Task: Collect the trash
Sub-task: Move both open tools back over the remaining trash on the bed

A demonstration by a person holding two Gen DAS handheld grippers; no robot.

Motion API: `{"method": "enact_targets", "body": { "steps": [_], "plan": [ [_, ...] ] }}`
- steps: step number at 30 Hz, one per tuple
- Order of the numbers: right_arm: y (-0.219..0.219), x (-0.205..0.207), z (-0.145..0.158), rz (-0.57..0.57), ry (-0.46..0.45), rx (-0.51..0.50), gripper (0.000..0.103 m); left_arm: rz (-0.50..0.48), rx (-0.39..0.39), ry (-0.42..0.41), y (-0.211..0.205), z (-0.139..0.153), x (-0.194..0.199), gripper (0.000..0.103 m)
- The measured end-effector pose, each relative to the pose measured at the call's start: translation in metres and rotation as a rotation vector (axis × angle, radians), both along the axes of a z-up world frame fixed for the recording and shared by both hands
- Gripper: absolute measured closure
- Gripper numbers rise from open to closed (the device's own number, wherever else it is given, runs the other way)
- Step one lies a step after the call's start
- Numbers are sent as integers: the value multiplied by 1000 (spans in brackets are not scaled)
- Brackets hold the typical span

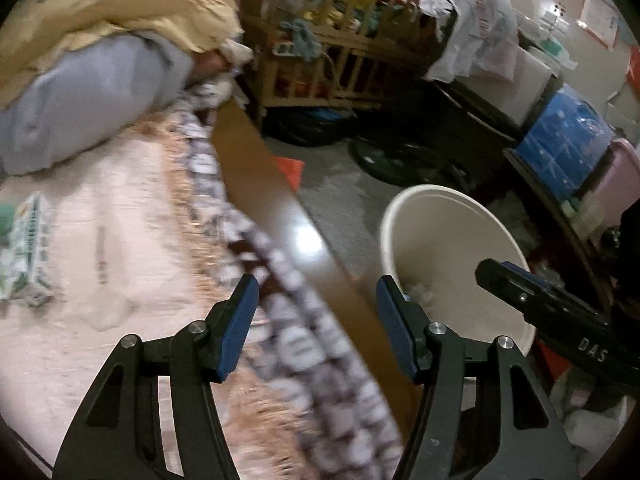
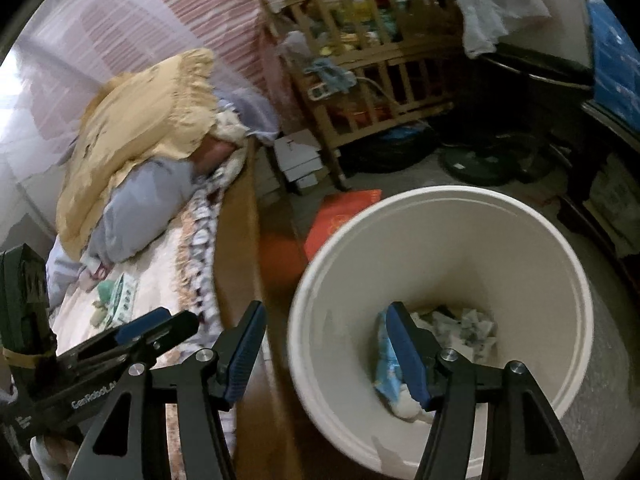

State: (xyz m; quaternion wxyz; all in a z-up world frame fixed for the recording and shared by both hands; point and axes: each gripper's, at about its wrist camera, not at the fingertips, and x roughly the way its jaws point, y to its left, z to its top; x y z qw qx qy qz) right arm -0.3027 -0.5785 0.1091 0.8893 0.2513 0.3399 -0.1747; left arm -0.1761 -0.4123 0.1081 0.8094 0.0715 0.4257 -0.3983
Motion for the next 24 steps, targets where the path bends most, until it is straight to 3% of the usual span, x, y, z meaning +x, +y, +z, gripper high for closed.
{"method": "enact_targets", "body": {
  "steps": [12,24],
  "plan": [
    [74,47,8,179,-1,-21,38,159,23,-87,82,11,25,43],
    [145,104,8,348,14,-32,35,345,62,-90,186,5,62,43]
  ]
}}
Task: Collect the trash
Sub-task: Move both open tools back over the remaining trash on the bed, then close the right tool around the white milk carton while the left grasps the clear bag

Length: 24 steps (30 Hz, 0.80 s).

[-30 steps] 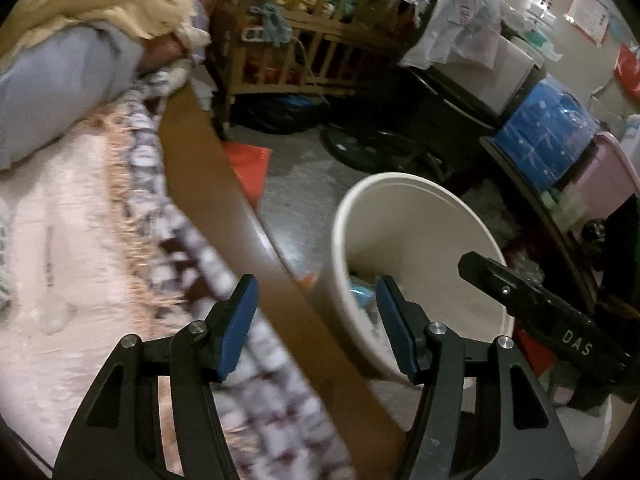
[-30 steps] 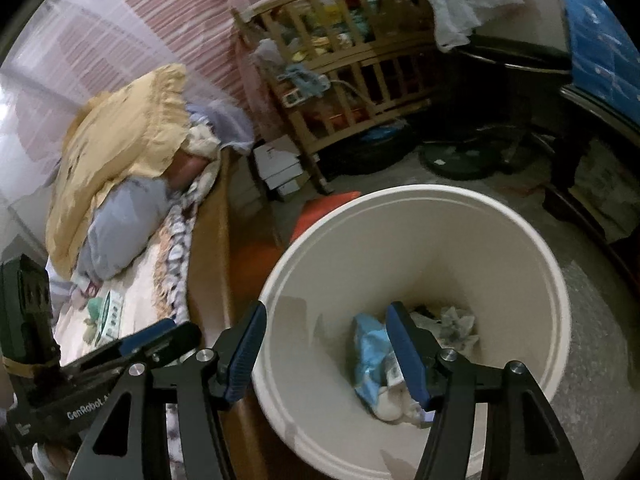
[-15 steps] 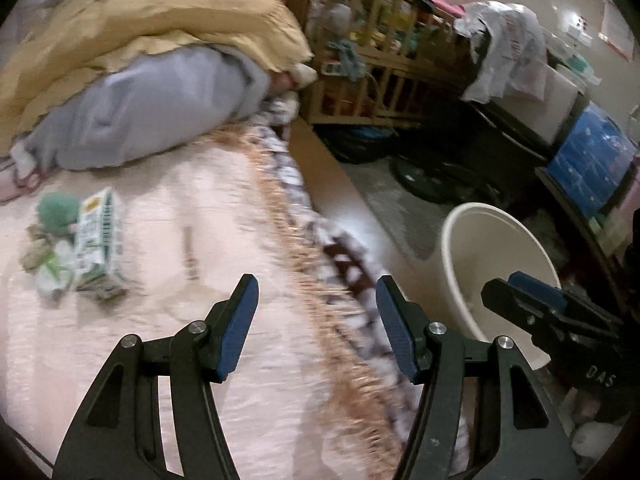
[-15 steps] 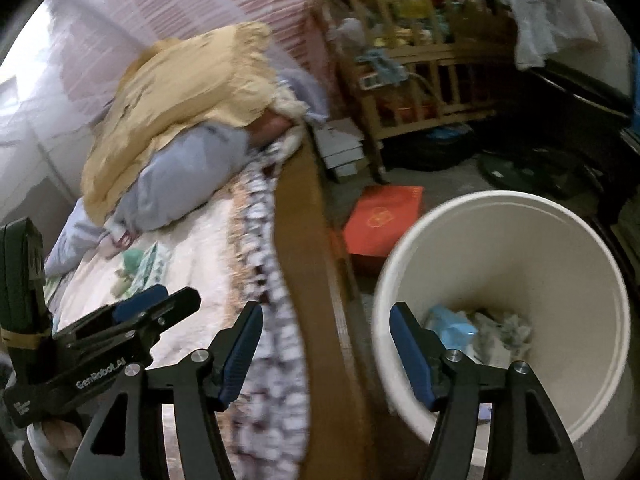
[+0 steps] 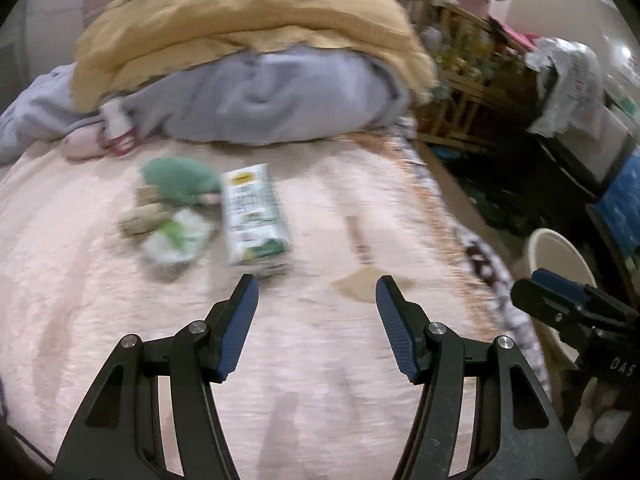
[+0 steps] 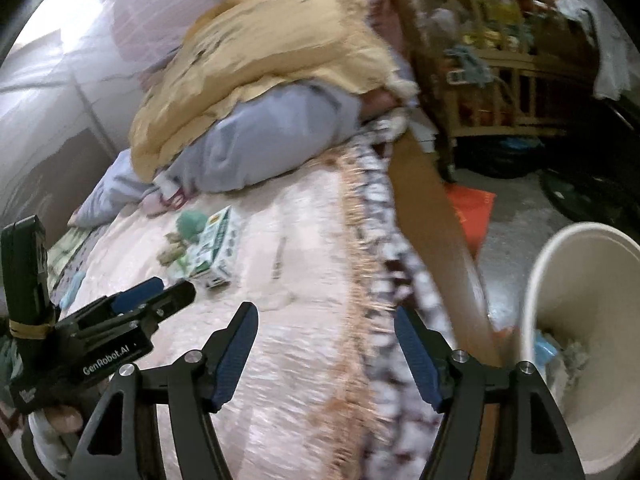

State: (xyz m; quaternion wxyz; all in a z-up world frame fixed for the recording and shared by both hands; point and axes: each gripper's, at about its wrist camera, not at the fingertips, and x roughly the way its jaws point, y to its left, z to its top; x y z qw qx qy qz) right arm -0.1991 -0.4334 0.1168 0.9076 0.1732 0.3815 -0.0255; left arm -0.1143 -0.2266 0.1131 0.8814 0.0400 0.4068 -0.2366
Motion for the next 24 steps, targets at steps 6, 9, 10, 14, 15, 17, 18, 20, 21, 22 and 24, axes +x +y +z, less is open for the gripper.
{"method": "enact_targets", "body": {
  "steps": [6,9,10,14,15,17,18,20,21,22,24],
  "plan": [
    [42,43,-9,112,38,-21,35,107,-4,29,58,-11,27,43],
    [60,66,-13,156,51,-22,35,140,-4,39,79,-17,35,43],
    [64,72,-13,166,51,-23,35,152,-3,43,86,-20,40,43],
    [86,99,-14,210,52,-40,35,189,0,51,105,-26,53,43],
    [90,103,-15,216,51,-41,35,195,-1,51,108,-27,55,43],
    [98,114,-16,225,47,-41,35,201,-2,53,113,-29,61,43],
    [101,118,-16,231,47,-42,35,203,-4,53,115,-29,64,43],
    [109,129,-18,248,55,-49,35,203,-4,52,118,-30,68,43],
    [113,134,-20,256,61,-57,35,202,-5,52,119,-31,70,43],
    [117,140,-22,264,69,-66,35,200,-7,53,119,-31,72,43],
    [123,151,-26,276,84,-77,35,194,-10,57,120,-32,77,43]
  ]
}}
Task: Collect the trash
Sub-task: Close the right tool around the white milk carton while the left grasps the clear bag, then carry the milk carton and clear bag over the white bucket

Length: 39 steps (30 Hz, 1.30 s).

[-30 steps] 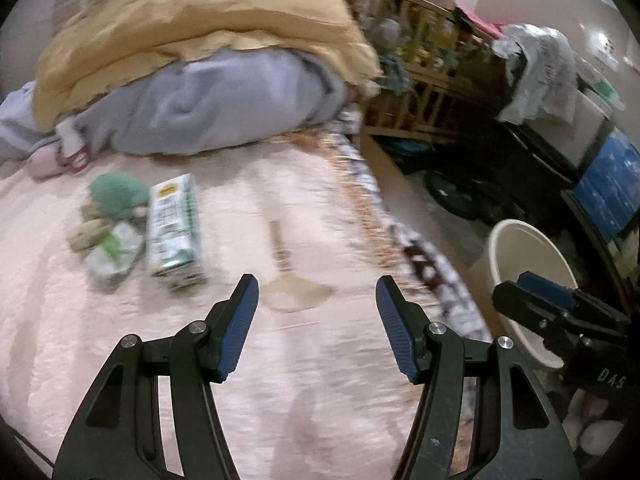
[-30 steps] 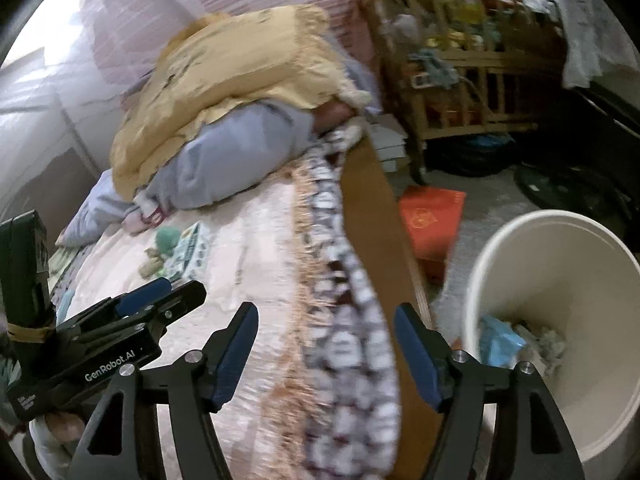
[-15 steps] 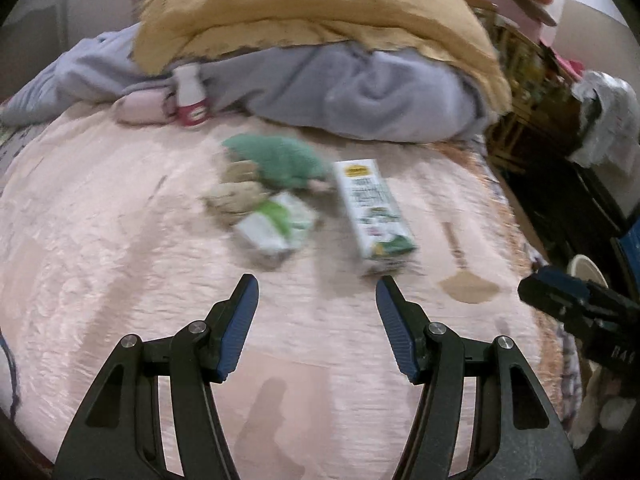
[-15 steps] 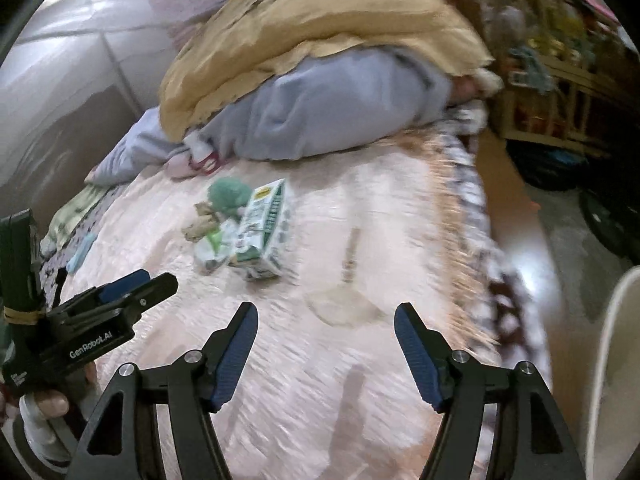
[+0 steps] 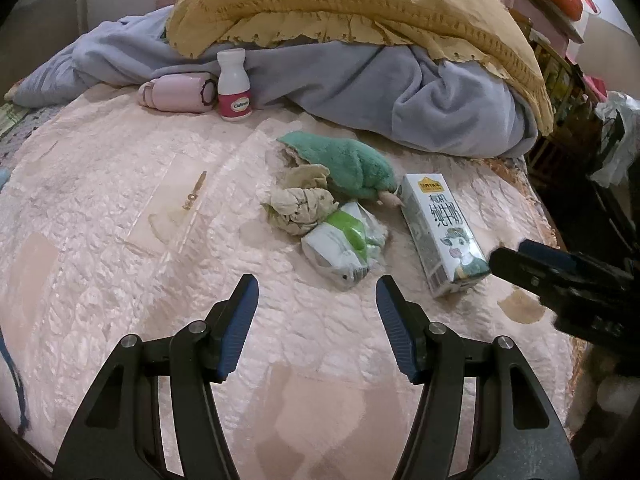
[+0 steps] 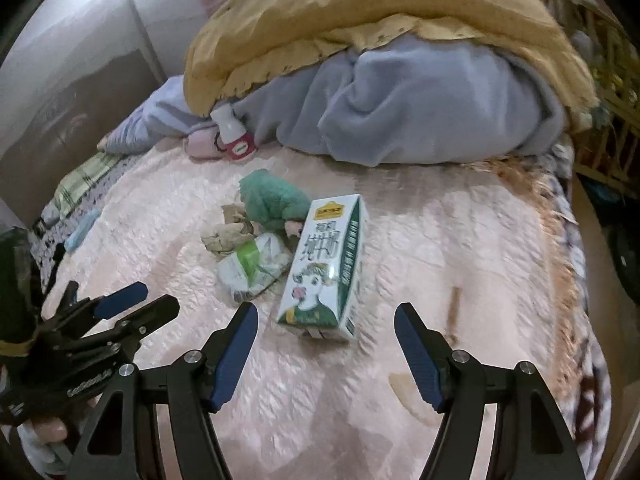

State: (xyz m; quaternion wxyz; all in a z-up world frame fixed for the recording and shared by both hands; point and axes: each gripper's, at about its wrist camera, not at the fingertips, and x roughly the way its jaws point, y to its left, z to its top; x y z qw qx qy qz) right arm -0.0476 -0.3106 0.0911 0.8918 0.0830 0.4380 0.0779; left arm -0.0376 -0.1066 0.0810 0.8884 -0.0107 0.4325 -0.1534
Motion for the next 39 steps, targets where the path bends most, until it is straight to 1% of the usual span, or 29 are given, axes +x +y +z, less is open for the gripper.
{"method": "enact_targets", "body": {
  "steps": [4,7,9,10,11,12,14,16,20,23,26,28,30,31,32,33,36,39],
  "plan": [
    [8,26,-8,7,21,-17,34,-24,-9,13,0,-3,9,43],
    [11,48,-20,2,56,-38,34,-49,-17,23,-2,-6,14,43],
    [10,61,-30,1,81,-30,34,-67,-20,27,-6,-9,17,43],
    [10,65,-36,7,91,-18,37,-80,-20,31,-9,-11,20,43],
    [9,68,-41,10,98,-10,44,-90,-16,33,-11,-13,22,43],
    [6,68,-45,11,105,0,46,-104,-9,36,-15,-15,25,43],
    [-1,62,-45,5,97,19,47,-129,14,37,-23,-20,32,43],
    [-8,52,-40,-6,95,15,47,-142,30,38,-30,-26,40,43],
    [-31,23,-27,-30,90,40,47,-148,67,46,-40,-36,57,43],
    [-40,12,-27,-47,106,36,47,-145,99,52,-46,-47,72,43],
    [-45,13,-34,-57,123,39,47,-161,103,52,-52,-53,79,43],
    [-45,17,-40,-60,134,41,47,-166,103,52,-55,-52,79,43],
    [-42,21,-43,-56,129,38,46,-182,86,64,-55,-51,79,44],
    [-41,22,-43,-55,120,29,46,-192,73,87,-54,-52,79,46],
    [-38,23,-44,-52,113,16,47,-194,65,97,-54,-52,76,59],
    [-37,23,-44,-48,109,8,47,-197,52,101,-53,-50,72,66],
    [-35,17,-42,-33,96,9,50,-213,17,119,-50,-45,59,76],
    [-38,7,-37,-38,85,31,51,-212,-24,119,-46,-37,40,77]
  ]
}}
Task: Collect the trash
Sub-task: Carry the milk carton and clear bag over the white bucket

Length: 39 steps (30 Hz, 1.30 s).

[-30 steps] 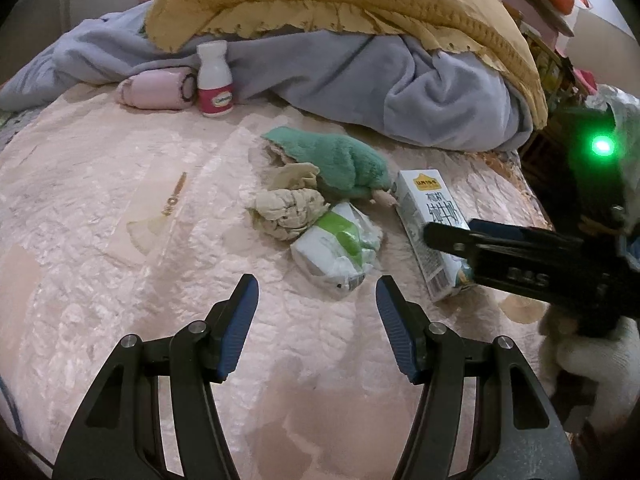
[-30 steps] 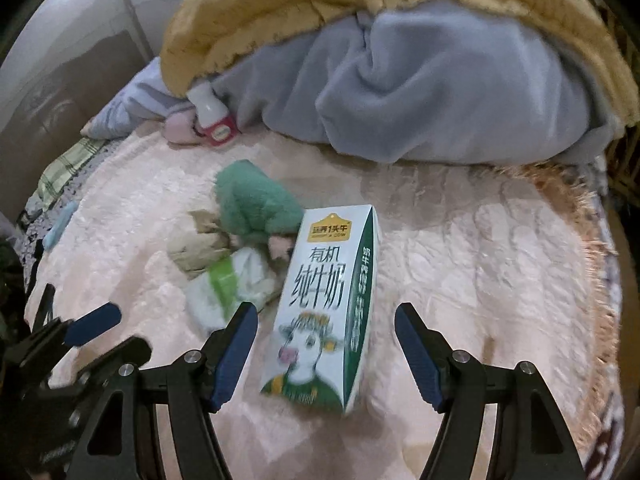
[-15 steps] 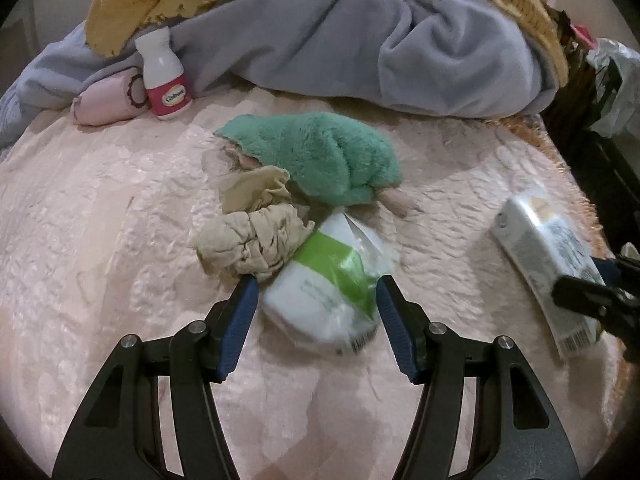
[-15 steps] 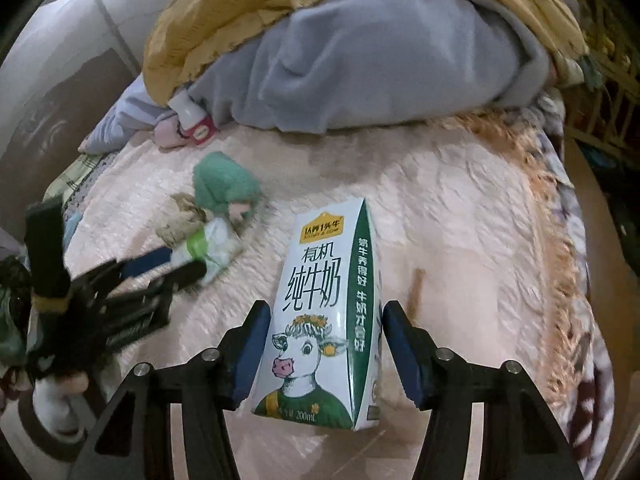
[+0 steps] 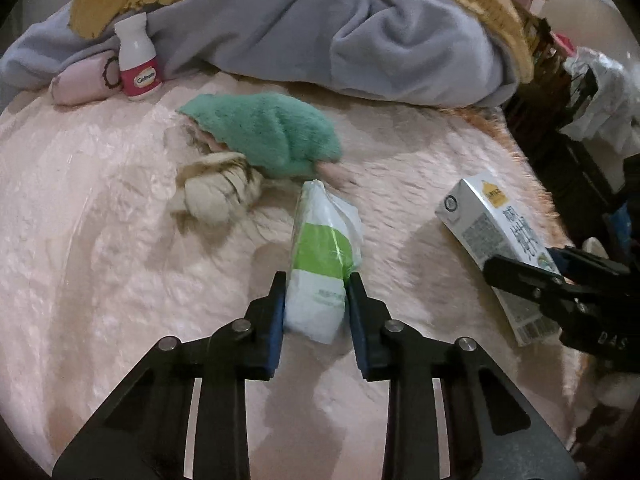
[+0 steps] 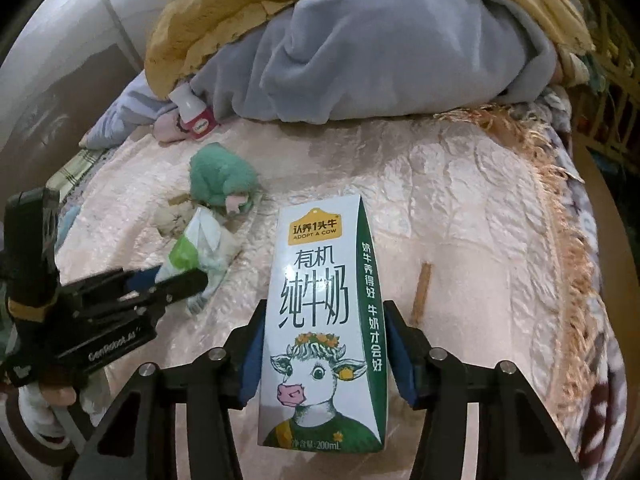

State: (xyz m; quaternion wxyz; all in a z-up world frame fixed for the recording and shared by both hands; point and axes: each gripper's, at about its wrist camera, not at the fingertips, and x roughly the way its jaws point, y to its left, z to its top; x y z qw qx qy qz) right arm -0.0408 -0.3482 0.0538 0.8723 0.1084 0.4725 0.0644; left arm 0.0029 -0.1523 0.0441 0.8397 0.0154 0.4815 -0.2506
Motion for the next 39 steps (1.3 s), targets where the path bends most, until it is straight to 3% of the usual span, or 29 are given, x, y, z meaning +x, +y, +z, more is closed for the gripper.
{"method": "enact_targets", "body": {
  "steps": [5,18,26,39],
  "plan": [
    [-2,-30,19,2,-46,18,51,-19,-46,-6,-3,19,-34,77],
    [-8,-110,60,-36,-141,17,51,-16,-53,-150,-31,72,-113,77],
    [-24,-146,84,-80,-204,6,51,-49,-57,-214,-53,95,-141,77],
    [-59,-185,101,-169,-244,-10,51,-128,-81,-252,-101,112,-167,77]
  ]
}}
